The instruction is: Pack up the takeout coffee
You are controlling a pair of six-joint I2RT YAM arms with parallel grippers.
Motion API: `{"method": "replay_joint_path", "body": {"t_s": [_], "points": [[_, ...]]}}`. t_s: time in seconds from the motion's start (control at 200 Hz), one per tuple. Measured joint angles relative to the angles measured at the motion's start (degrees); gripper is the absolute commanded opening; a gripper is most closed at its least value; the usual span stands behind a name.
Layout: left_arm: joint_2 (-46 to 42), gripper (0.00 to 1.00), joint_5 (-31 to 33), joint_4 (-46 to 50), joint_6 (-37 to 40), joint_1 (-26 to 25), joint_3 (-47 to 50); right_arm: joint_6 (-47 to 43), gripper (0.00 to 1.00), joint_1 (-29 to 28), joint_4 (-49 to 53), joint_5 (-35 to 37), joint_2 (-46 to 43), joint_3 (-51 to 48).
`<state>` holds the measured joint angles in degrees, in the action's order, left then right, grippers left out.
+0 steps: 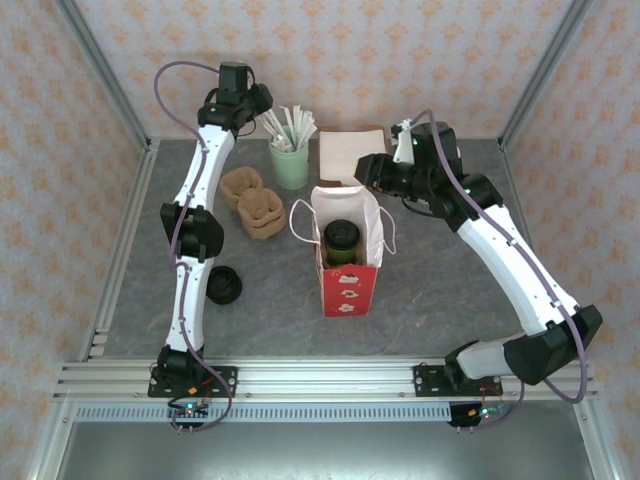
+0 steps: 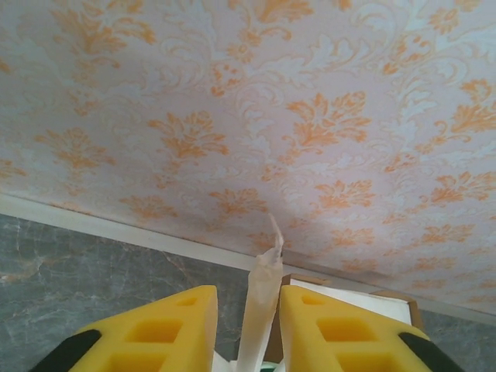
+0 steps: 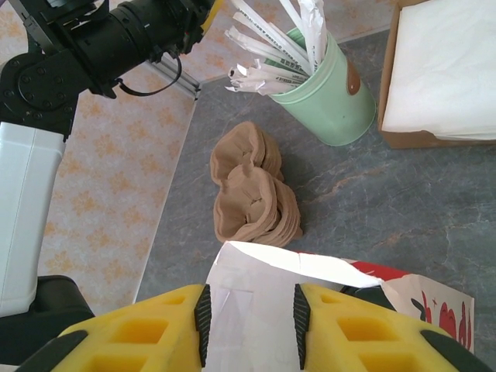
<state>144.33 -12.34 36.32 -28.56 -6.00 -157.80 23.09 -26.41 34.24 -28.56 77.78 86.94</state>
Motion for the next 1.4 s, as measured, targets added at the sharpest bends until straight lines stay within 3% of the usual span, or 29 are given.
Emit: {"method": "replay_joint_path", "body": {"t_s": [0.275,0.616,1.056,1.396], "points": [[0.0,0.07,-0.3,-1.5,0.2,-0.1,0.0,0.0,0.34,0.0,0.2,0.1,-2.4,-1.3],[-2.4,0.07,0.8,-1.3,3.8,-2.4,0.0,-0.1,0.34,0.0,0.4,0.3,-3.2,-1.5],[-19.7,0.07,5.7,2.0,14.3,-7.5,-1.0,-0.4,0.33,0.0,1.6,6.1,-3.6,-1.7],[-27.6,0.07,6.9,7.2,19.1,-10.1,-1.1,0.5,0.31,0.0,1.7,11.3,-3.8,-3.9]]}}
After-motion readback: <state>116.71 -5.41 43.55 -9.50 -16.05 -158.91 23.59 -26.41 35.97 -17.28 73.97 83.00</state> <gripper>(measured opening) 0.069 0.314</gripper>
